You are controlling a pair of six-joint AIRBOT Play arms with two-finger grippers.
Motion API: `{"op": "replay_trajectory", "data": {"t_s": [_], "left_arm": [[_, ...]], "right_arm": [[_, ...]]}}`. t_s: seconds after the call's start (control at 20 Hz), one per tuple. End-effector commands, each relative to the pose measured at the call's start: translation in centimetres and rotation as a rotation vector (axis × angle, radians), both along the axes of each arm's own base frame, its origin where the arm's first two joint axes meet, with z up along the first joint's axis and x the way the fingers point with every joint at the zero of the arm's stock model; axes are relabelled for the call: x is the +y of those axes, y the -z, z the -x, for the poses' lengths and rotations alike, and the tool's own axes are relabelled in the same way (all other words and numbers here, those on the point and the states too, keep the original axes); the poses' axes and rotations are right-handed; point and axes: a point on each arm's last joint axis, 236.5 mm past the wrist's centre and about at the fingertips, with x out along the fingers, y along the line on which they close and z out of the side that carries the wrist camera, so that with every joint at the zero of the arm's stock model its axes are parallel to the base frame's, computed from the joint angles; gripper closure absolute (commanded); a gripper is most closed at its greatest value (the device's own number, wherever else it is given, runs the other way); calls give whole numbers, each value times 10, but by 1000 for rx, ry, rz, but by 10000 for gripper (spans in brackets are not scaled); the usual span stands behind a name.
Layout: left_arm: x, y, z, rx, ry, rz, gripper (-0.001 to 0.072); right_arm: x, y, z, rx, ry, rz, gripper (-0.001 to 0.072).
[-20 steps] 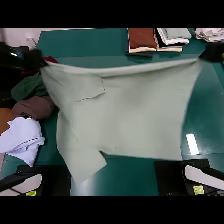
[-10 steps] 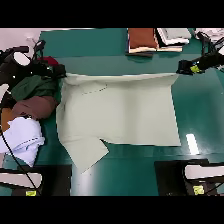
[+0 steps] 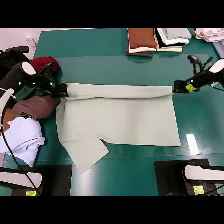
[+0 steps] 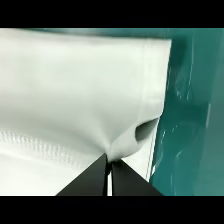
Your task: Fold the shirts.
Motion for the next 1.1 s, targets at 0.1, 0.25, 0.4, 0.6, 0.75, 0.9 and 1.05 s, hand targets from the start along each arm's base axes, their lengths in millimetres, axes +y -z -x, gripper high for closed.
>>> {"op": "replay_trajectory", "data": {"t_s": [0.1,0.25,0.4,0.6,0.75,0.9,1.05], "left_arm": [[5,-2,19,48,-22,-21,159],[32,-39,43,2,-39,-137,159],[37,-47,109,19,-65,-154,159],[29,-3,218,165,-156,-106,159],[2,27,260,239,-205,13,159],[-18,47,272,284,-258,112,159],[-26,51,263,247,-294,163,159]], "right_arm": [[5,2,12,5,20,-24,332],[2,-31,26,-34,15,-10,332],[5,-70,42,-94,3,2,332],[8,-111,44,-225,7,25,332],[7,-122,45,-267,10,37,333],[8,-122,46,-260,8,35,332],[8,-121,46,-260,8,35,333]]}}
